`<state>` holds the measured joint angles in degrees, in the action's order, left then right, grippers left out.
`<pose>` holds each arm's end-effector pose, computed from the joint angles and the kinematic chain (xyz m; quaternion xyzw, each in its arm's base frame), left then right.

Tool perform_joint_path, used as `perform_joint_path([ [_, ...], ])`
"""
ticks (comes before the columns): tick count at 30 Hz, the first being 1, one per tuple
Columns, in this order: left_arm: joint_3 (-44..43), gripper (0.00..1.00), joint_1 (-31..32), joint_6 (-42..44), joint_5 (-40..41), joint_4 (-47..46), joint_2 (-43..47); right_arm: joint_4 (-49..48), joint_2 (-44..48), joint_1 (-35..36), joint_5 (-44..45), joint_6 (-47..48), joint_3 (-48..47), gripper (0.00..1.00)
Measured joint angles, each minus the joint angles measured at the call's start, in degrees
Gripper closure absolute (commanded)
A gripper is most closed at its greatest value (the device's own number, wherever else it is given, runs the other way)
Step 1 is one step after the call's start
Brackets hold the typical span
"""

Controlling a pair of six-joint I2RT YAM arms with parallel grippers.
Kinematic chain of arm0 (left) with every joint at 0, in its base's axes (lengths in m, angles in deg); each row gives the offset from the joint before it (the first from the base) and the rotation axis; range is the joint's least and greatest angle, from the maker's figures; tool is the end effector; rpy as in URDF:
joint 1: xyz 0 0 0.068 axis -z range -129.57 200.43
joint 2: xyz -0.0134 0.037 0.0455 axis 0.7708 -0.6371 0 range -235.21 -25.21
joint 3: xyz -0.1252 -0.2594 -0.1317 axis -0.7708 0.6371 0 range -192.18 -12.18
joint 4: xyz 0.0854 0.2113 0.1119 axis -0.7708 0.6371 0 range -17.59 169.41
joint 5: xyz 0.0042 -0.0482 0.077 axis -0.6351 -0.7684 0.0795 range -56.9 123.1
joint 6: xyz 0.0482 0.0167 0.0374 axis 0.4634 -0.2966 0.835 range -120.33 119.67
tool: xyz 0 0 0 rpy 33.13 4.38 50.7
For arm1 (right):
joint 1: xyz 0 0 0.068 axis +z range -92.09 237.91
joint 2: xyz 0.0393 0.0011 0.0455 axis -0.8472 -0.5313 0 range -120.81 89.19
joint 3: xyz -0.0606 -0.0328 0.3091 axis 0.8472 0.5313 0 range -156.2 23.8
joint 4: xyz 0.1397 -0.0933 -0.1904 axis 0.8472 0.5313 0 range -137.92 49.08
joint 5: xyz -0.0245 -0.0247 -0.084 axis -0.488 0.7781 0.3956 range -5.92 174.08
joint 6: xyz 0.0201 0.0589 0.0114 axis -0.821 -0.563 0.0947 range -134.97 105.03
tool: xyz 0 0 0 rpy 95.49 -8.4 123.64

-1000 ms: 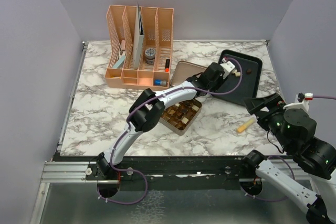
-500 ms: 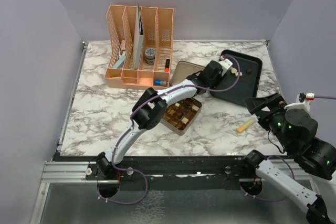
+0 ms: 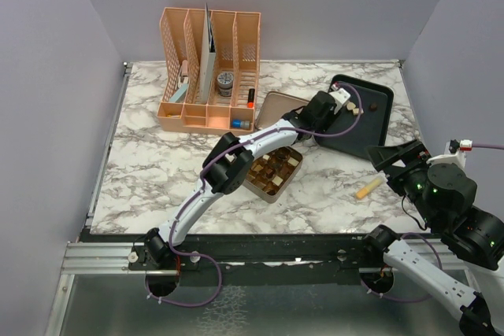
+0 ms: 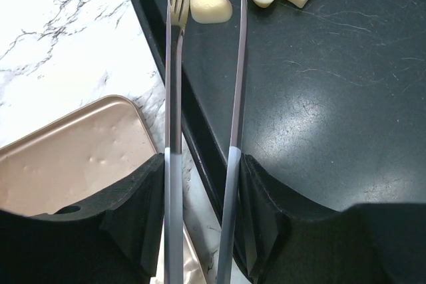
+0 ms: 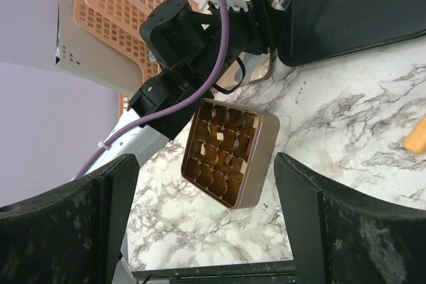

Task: Pack the chocolate
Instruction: Pick up the fake chocolate from the plate.

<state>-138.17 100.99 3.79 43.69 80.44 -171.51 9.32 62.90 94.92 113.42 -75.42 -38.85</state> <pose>0.4054 -0.4789 0.2013 0.3507 0.7812 -0.1285 0.5002 0.0197 -0.0150 0.3977 0.3024 0.7509 0.2750 0.5188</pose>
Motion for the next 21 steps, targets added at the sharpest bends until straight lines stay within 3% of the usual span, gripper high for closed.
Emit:
perform_joint_path([
  [21, -5.05, 0.49, -0.7, -1.7, 1.81, -0.42, -3.41, 0.0, 0.74, 0.0, 1.07, 0.04, 0.0, 0.13],
])
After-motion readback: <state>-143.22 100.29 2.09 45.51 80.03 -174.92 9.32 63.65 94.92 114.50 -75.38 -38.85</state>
